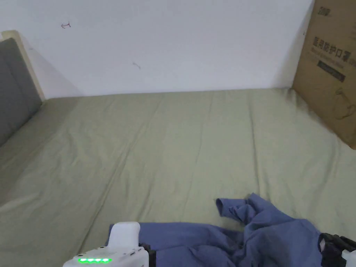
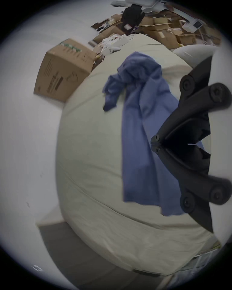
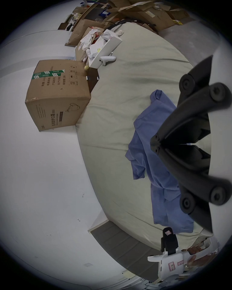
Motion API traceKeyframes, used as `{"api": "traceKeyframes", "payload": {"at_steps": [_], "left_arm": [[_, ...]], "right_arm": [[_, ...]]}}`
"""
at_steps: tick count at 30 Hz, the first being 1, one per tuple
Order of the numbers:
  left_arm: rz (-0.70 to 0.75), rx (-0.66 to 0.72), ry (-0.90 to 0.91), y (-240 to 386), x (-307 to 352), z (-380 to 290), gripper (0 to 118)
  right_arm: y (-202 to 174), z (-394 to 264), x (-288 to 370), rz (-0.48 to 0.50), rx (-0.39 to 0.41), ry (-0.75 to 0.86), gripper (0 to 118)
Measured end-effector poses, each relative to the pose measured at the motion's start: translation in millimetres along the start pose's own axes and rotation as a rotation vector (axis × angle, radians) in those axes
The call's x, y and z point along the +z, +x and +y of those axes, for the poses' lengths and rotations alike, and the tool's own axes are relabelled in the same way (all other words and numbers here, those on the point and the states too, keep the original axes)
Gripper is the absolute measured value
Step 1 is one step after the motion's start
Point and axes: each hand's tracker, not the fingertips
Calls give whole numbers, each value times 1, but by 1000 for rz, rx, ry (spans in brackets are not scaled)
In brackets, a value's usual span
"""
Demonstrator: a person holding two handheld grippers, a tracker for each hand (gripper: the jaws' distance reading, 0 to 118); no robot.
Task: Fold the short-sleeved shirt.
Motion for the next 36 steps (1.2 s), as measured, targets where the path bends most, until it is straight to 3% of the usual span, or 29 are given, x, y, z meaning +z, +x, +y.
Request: {"api": "traceKeyframes", "payload": {"at_steps": [2,3,4,5,6,7,10,15,16,17,18,19,20,22,25,28,31,32,33,35,36], "left_arm": [[36,26,4,-18,-2,-2,0],[36,34,16,-25,-4,2,10],[41,46,21,-32,-4,10,33],[51,65,31,-39,-6,19,72],[36,92,47,-46,-9,28,97],[17,108,58,-53,-16,37,107],[15,136,72,-69,-41,73,103],[94,129,-98,-79,-119,88,102],[99,131,-160,-80,-132,83,97],[105,135,-227,-82,-149,72,83],[179,110,-211,-79,-154,61,79],[142,71,-64,-73,-145,58,81],[182,74,-90,-69,-138,56,77],[226,106,-55,-64,-133,53,61],[292,40,-65,-62,-129,58,1],[200,120,-78,-75,-112,69,1],[138,190,-13,-84,-83,77,1],[123,192,6,-85,-72,81,1],[123,178,21,-84,-60,84,1],[130,154,67,-80,-41,86,1],[128,140,76,-79,-34,87,1]], "right_arm": [[-5,1,-5,11,6,-10,0],[-7,2,-8,15,8,-16,0],[-8,3,-10,19,11,-21,0],[-10,4,-12,19,13,-23,0],[-12,4,-13,18,17,-24,0],[-13,4,-15,19,26,-29,0],[-13,2,-20,14,48,-52,0],[-2,-7,-30,-16,29,-104,0],[1,-8,-32,-21,24,-114,0],[4,-9,-33,-28,21,-122,0],[7,-10,-33,-36,21,-128,0],[10,-10,-35,-43,22,-137,0],[14,-8,-37,-53,28,-152,0],[19,-7,-39,-72,33,-154,0],[26,3,-45,-51,7,-156,0],[28,25,-55,15,-6,-149,0],[20,59,-80,102,77,-185,0],[16,72,-93,112,93,-185,10],[13,84,-107,131,124,-186,31],[-2,105,-139,158,194,-258,84],[-7,113,-160,170,229,-289,88]]}}
